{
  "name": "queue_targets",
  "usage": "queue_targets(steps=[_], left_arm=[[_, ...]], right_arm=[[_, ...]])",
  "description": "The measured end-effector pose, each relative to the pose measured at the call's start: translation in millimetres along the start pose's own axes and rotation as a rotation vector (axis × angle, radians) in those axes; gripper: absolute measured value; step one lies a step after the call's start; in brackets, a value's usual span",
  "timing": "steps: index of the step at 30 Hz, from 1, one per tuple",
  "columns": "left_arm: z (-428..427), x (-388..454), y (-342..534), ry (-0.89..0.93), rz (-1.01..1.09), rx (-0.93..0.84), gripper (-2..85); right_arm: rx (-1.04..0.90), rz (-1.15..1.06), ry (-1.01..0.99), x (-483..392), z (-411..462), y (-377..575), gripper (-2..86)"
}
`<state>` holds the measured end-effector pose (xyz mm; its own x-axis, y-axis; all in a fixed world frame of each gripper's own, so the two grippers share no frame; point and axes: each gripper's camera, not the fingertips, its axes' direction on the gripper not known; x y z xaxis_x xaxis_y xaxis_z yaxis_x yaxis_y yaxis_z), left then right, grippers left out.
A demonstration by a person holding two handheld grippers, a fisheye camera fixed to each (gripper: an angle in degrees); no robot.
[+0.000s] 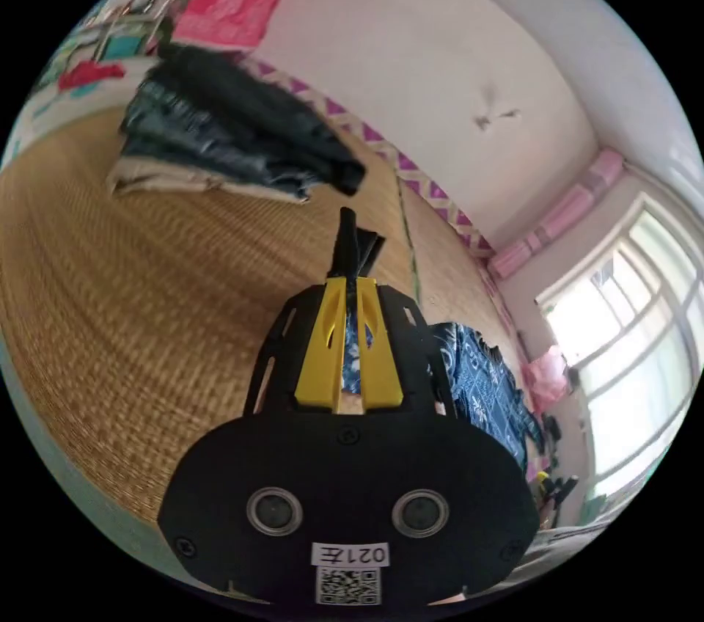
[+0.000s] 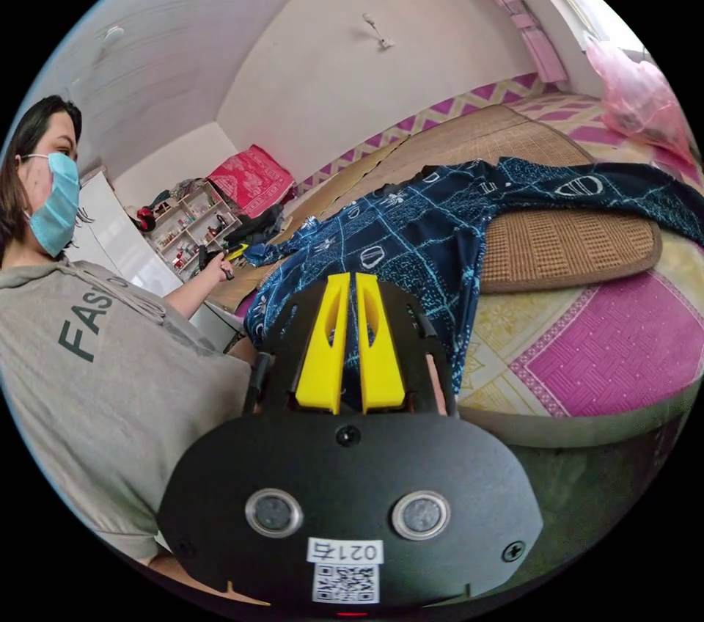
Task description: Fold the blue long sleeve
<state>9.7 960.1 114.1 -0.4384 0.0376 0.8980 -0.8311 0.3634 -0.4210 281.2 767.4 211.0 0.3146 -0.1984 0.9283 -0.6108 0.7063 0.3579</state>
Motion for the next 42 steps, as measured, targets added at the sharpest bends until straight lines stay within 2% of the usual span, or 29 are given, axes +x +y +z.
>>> queue_targets(steps=[2, 5, 10, 14, 20, 25, 29, 31, 36, 38, 42], left_arm=[[-13, -100, 24, 0.062, -0.154, 0.029, -0.9], [-35, -196, 50, 0.167, -0.292, 0.107, -0.9], [-72, -292, 84, 0.299, -0.339, 0.209, -0.7], [-65, -363, 109, 0.353, -0.486, 0.123, 0.8], [-139, -403, 128, 0.256, -0.436, 0.256, 7.2], [-117, -398, 104, 0.154, -0.299, 0.071, 11.2], [-116, -383, 90, -0.049, -0.223, 0.069, 13.3], [-104, -381, 82, -0.068, -0.188, 0.034, 13.4], [-44, -386, 61, -0.027, -0.137, -0.103, 9.4], [-21, -387, 53, -0.02, -0.149, -0.183, 1.4], [-24, -403, 44, 0.014, -0.226, -0.1, -0.5]], right_arm=[[-0.016, -0.01, -0.004, -11, 13, -9, 0.5], [-0.033, -0.017, -0.019, -26, 33, -23, 0.4], [-0.05, -0.024, -0.03, -45, 62, -38, 0.4], [-0.069, -0.019, -0.06, -54, 86, -48, 0.3], [-0.081, -0.028, -0.085, -66, 109, -59, 0.1], [-0.114, -0.027, -0.114, -73, 136, -66, 0.0], [-0.152, -0.065, -0.124, -91, 159, -75, 0.0], [-0.166, -0.081, -0.121, -98, 168, -77, 0.0], [-0.214, -0.102, -0.115, -109, 194, -87, 0.0], [-0.225, -0.114, -0.111, -111, 200, -94, 0.0], [-0.247, -0.157, -0.1, -125, 214, -114, -0.1]])
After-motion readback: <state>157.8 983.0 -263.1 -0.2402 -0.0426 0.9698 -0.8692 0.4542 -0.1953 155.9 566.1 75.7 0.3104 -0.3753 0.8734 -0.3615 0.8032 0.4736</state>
